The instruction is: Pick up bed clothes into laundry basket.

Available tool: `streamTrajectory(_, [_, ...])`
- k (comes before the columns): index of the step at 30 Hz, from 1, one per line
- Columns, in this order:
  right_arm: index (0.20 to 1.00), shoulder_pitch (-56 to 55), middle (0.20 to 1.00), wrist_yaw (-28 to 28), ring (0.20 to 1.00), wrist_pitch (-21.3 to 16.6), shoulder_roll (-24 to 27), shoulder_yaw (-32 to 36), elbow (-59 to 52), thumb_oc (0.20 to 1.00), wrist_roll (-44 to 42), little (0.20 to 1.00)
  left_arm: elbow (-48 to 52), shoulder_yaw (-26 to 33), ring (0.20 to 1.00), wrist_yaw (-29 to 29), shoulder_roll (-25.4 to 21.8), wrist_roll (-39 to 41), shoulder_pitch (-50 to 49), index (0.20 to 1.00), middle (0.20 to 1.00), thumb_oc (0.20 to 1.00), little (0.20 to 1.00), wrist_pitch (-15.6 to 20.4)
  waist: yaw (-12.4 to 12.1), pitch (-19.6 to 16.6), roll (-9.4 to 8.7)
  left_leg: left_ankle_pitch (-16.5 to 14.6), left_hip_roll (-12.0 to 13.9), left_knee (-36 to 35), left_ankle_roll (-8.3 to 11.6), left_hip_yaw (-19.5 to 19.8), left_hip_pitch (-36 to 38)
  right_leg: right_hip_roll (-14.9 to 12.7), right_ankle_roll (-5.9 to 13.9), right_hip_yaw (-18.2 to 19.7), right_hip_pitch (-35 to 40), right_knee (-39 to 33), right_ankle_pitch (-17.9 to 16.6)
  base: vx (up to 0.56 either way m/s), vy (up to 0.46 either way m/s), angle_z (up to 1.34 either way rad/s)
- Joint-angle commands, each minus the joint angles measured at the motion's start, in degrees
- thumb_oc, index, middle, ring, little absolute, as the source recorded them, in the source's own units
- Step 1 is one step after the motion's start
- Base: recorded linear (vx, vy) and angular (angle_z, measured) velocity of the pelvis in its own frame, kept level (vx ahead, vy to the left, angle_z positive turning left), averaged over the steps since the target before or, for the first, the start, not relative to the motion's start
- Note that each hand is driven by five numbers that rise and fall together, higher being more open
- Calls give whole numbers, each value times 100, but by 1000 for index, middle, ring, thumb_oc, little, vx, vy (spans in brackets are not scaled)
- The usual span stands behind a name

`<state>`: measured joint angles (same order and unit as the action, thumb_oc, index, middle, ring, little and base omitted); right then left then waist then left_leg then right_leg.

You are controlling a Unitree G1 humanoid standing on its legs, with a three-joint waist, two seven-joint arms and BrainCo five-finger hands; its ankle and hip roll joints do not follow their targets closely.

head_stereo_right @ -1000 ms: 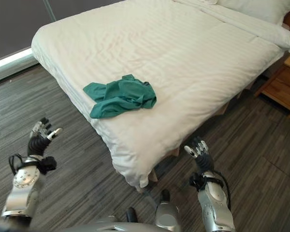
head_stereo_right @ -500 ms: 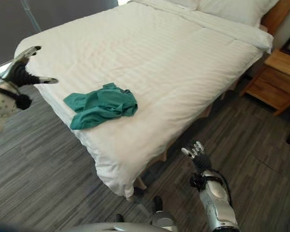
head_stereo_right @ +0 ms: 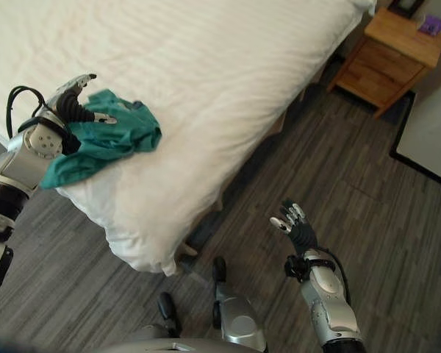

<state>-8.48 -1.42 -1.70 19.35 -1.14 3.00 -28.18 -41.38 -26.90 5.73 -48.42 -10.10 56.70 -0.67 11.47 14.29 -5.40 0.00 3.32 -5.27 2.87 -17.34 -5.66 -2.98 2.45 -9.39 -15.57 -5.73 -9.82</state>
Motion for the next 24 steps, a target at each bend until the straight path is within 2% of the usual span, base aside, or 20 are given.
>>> streamTrajectory(1, [1000, 264, 1000, 135, 1000, -391, 184, 74, -241, 1000, -254, 1000, -516, -55, 1000, 388, -261, -284, 748, 1000, 1000, 1000, 1000, -79, -4, 182, -80, 290, 484, 27, 253, 275, -137, -303, 738, -107, 269, 73, 495, -36, -2, -6])
streamTrajectory(6, [1000, 259, 1000, 121, 1000, -426, 207, -31, -292, 1000, -278, 1000, -1065, -432, 1000, 369, -370, -625, 1102, 1000, 1000, 1000, 1000, -123, 96, 306, -249, 336, 508, 67, 264, 206, -358, -267, 740, -19, 17, 73, 392, -25, -16, -15])
streamTrajectory(8, [1000, 222, 1000, 99, 1000, -484, 229, -126, -391, 1000, -368, 1000, -1784, -622, 1000, 375, -252, -743, 1298, 1000, 1000, 1000, 1000, -128, 229, 431, -394, 366, 530, 91, 281, 124, -560, -244, 764, 30, -241, 73, 296, -89, -18, -14])
streamTrajectory(10, [1000, 184, 1000, 119, 1000, -505, 217, -178, -404, 1000, -380, 1000, -2109, -737, 1000, 373, -168, -929, 1385, 1000, 1000, 1000, 1000, -204, 293, 465, -443, 381, 543, 82, 295, 79, -622, -234, 774, 39, -334, 73, 259, -45, -13, -23])
streamTrajectory(11, [1000, 138, 1000, 120, 1000, -526, 213, -213, -465, 1000, -396, 1000, -2434, -845, 598, 278, -21, -1322, 1345, 598, 598, 598, 598, -291, 344, 485, -479, 375, 549, 55, 302, 22, -622, -217, 779, 52, -398, 73, 258, 1, 1, -10])
streamTrajectory(12, [1000, 115, 1000, 110, 1000, -544, 214, -209, -462, 1000, -438, 1000, -2457, -847, 551, 257, 12, -1411, 1301, 551, 551, 551, 551, -303, 348, 486, -483, 365, 553, 44, 303, 11, -601, -219, 779, 58, -395, 73, 262, 1, 1, -4])
streamTrajectory(13, [1000, 112, 1000, 110, 1000, -544, 216, -208, -463, 1000, -439, 1000, -2456, -845, 357, 257, 13, -1413, 1299, 357, 357, 357, 357, -304, 346, 486, -482, 364, 553, 44, 303, 8, -598, -219, 779, 61, -394, 73, 262, 0, 0, 0])
streamTrajectory(14, [1000, 68, 1000, 105, 1000, -574, 214, -189, -489, 1000, -508, 1000, -2417, -820, 200, 215, 97, -1492, 1181, 200, 200, 200, 200, -305, 341, 476, -473, 336, 548, 27, 306, -20, -550, -225, 782, 65, -371, 73, 283, 0, 0, 0])
streamTrajectory(19, [1000, 67, 1000, 94, 1000, -618, 233, -173, -458, 1000, -518, 1000, -2055, -656, 200, 124, 184, -1497, 839, 200, 200, 200, 200, -303, 256, 454, -402, 248, 537, 27, 306, -32, -407, -223, 774, 62, -260, 73, 346, 20, 0, -4])
streamTrajectory(22, [1000, 78, 1000, 82, 1000, -570, 221, -131, -426, 1000, -409, 1000, -1009, -70, 200, 216, 113, -757, 361, 200, 200, 200, 200, -179, 97, 417, -272, 200, 497, 27, 305, 37, -269, -256, 757, -37, -68, 73, 435, 31, -4, -1])
streamTrajectory(24, [1000, 132, 1000, 119, 1000, -504, 185, -55, -370, 1000, -287, 1000, -179, 533, 200, 324, 120, 0, -250, 200, 200, 200, 200, -46, -43, 364, -167, 160, 477, 27, 299, 95, -154, -285, 741, -92, 98, 73, 492, 75, 3, 9])
